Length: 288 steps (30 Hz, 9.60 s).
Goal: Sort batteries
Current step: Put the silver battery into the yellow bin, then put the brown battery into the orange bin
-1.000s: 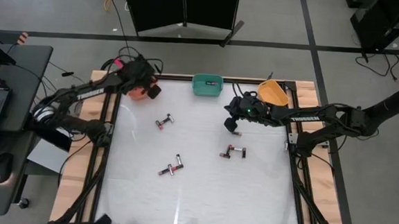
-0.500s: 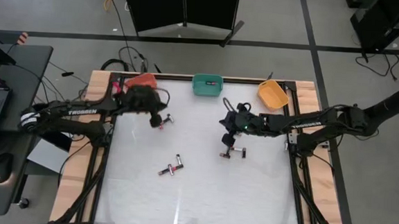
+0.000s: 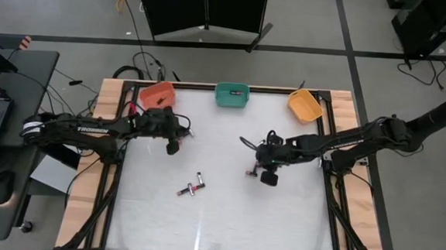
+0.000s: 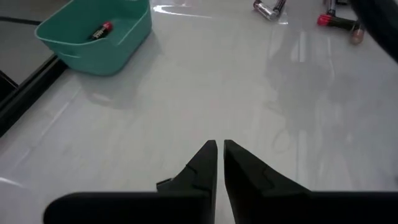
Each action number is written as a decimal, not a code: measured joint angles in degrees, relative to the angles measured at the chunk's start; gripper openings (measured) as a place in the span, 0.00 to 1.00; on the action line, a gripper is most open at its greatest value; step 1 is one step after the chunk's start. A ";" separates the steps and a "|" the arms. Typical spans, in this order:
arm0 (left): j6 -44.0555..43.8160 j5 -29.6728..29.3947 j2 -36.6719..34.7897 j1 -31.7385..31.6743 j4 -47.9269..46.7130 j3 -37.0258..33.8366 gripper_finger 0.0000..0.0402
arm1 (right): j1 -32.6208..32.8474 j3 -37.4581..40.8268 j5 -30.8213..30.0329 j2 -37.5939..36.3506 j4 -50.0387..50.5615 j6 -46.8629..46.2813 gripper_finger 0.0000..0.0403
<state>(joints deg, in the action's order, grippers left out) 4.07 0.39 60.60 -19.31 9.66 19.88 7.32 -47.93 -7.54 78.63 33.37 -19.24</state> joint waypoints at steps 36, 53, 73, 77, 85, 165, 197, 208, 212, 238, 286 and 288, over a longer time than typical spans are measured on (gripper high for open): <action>1.50 -0.34 0.04 -0.02 2.55 0.02 0.09 | -2.89 0.34 0.84 14.12 0.88 0.44 0.26; 1.52 -0.36 0.04 -0.02 2.25 0.02 0.09 | -3.27 -0.17 3.53 13.57 1.62 1.88 0.15; 1.58 -0.38 0.04 -0.02 2.08 0.02 0.09 | -8.62 -11.77 -6.37 1.51 18.82 1.62 0.15; 1.65 -0.38 0.04 -0.02 2.09 0.02 0.09 | -16.71 -11.77 -10.22 -1.52 23.99 1.35 0.15; 1.69 -0.38 0.04 -0.02 2.14 0.02 0.09 | -35.43 -10.03 -12.72 -1.91 20.20 9.17 0.15; 2.91 -0.38 0.07 -0.02 2.53 0.04 0.09 | -66.43 -3.49 -3.29 12.24 -2.40 25.45 0.22; 1.27 0.78 0.07 -0.02 4.13 0.04 0.09 | -59.12 -2.26 -1.63 -7.56 4.09 25.02 0.03; -1.28 3.36 0.07 5.07 5.58 0.66 0.09 | -41.26 5.07 -1.48 -17.51 -1.93 15.76 0.02; -3.18 3.32 0.07 9.33 4.56 2.83 0.09 | -35.27 7.52 -1.80 -18.33 -6.64 12.40 0.02; -39.52 -13.26 1.60 40.88 -32.18 19.47 0.09 | -15.82 14.63 -8.97 -18.26 -20.93 5.83 0.03; -60.31 -19.19 30.74 52.43 -23.56 21.03 0.37 | -12.24 14.63 -8.95 -15.15 -22.62 7.38 0.03; -61.60 -19.03 30.84 52.41 -24.18 21.11 0.36 | -12.24 14.63 -8.95 -15.15 -22.63 7.38 0.03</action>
<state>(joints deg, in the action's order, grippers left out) -57.54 -18.63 91.44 33.10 -14.52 40.99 -4.93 -33.30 -16.49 63.48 10.74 -11.86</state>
